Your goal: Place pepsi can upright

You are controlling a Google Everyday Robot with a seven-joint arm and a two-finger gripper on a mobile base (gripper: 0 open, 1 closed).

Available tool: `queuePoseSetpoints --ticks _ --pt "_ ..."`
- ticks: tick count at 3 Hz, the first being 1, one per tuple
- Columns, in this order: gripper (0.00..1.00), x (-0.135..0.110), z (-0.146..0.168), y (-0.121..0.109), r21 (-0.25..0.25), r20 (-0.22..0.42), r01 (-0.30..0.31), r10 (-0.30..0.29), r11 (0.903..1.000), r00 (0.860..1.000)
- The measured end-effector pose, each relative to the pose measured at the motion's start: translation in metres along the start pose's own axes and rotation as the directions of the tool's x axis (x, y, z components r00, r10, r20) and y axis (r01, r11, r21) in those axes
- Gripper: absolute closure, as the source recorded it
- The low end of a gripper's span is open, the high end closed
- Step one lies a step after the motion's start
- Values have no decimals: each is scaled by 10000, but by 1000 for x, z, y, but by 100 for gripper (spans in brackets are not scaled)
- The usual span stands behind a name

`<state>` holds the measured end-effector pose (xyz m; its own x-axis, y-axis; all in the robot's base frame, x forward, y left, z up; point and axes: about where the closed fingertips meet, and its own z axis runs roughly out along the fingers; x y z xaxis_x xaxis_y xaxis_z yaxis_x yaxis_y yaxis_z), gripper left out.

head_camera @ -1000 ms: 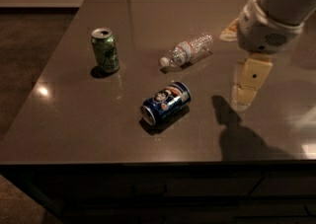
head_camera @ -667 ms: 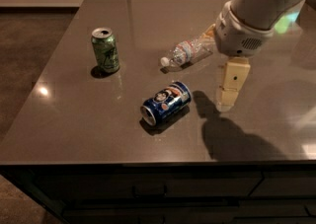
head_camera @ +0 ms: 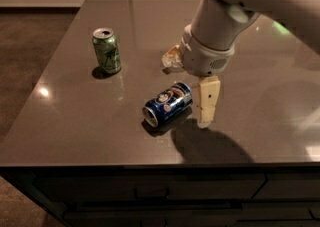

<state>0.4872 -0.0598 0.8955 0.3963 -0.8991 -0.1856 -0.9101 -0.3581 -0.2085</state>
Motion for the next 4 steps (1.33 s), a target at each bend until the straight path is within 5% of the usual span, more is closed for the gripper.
queuePoseSetpoints --ticks 2,3,4 --pt "0 -39 37 6 -867 -204 1909 -1933 9778 9809" --pt "16 -45 49 3 -1297 -349 2223 -2285 9663 9729" --pt "46 -47 55 -3 -1704 -543 2227 -2348 9599 9705"
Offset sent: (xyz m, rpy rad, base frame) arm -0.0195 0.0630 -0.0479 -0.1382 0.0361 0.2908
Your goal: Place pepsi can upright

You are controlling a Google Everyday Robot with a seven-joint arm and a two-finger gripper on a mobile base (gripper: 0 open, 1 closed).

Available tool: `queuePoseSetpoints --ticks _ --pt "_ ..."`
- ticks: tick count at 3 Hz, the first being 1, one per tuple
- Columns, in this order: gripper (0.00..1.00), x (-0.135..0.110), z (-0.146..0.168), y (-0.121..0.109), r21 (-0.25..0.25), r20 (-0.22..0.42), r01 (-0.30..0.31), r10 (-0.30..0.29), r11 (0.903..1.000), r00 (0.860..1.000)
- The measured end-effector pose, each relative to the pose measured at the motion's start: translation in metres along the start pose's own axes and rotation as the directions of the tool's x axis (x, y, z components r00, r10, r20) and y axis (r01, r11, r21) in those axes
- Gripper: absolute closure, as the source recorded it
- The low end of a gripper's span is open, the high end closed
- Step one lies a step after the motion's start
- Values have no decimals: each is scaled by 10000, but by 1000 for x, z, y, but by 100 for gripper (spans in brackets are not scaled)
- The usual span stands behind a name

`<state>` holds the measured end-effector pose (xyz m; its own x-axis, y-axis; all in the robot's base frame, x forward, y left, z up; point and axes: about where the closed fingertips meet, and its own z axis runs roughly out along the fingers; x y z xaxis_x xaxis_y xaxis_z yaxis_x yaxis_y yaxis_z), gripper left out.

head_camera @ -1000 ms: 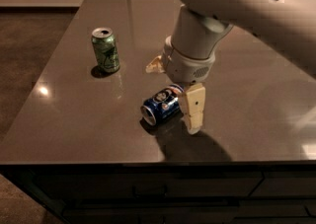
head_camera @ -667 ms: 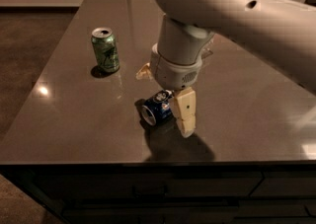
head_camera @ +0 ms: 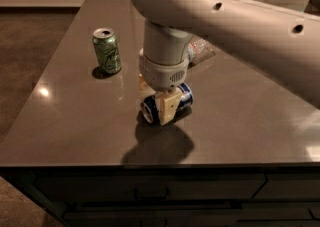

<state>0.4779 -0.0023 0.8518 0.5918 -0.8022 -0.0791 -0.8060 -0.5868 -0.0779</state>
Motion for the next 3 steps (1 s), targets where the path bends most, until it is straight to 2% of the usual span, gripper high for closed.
queuePoseSetpoints --ticks 1,2,3 --pt "70 3 0 -6 -185 -66 -164 163 9997 9998" --pt "94 20 -17 -12 66 581 -1407 1401 9900 9884" --pt "100 37 -51 -23 470 2268 -3124 2944 9488 9284"
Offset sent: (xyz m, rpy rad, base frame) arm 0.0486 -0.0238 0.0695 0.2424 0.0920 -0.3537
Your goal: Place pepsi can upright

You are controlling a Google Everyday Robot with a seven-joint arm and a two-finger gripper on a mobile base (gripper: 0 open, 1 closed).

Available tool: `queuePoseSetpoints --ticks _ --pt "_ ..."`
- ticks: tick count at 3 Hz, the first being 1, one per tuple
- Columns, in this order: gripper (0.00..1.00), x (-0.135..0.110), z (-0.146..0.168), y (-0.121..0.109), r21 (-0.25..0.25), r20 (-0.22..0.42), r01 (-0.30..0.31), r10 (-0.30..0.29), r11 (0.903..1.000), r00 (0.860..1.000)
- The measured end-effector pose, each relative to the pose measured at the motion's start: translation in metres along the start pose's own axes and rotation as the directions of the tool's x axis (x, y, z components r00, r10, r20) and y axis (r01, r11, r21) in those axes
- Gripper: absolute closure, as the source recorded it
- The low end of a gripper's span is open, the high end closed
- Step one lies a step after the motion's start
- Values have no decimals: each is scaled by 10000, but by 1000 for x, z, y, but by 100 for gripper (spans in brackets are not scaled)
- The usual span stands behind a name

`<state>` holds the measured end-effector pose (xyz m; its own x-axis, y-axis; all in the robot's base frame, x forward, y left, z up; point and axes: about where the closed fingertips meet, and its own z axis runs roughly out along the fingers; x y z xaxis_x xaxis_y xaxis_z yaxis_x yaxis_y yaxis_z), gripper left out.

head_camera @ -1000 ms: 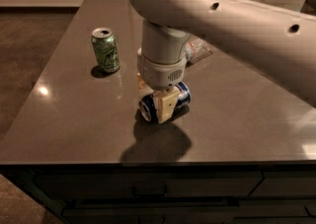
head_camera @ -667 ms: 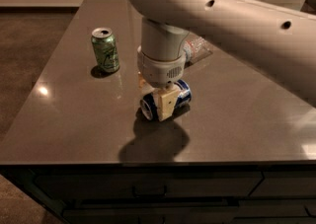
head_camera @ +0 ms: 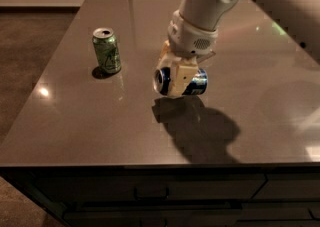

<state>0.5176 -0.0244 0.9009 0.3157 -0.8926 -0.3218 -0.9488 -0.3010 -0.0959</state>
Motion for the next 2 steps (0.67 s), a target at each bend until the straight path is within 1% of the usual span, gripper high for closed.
queuePoseSetpoints --ticks 1,2 --pt "100 1 -28 -13 221 2505 -1735 1626 9846 9544" --pt "100 1 -36 -19 -25 4024 -2636 2423 9646 8828"
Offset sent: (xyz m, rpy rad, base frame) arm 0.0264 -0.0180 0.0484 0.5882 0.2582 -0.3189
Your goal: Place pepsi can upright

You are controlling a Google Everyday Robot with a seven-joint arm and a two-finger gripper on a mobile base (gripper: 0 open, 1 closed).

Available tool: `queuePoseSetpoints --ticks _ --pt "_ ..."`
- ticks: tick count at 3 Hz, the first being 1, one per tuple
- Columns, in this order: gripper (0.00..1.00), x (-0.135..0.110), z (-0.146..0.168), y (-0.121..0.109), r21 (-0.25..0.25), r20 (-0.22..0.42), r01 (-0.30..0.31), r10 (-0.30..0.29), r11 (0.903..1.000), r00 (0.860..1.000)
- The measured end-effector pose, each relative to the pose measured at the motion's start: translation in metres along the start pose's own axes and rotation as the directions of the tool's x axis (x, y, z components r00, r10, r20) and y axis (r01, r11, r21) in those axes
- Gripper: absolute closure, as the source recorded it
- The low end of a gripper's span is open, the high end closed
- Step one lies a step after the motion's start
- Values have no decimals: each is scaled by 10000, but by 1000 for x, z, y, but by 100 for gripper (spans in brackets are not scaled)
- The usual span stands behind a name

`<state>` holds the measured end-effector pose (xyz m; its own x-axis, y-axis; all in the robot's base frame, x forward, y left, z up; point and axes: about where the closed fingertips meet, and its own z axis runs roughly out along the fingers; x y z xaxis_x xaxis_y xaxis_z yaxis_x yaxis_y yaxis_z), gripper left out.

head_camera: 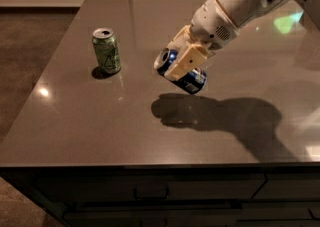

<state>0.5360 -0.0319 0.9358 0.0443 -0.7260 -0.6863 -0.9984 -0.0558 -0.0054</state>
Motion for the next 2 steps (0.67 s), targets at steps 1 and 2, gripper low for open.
queuePoseSetpoints --ticks 1,2 --pt "100 1 1 -4 139 1713 -738 703 9972 9827" --pt "100 2 0 -15 561 3463 -1425 1146 9882 9311"
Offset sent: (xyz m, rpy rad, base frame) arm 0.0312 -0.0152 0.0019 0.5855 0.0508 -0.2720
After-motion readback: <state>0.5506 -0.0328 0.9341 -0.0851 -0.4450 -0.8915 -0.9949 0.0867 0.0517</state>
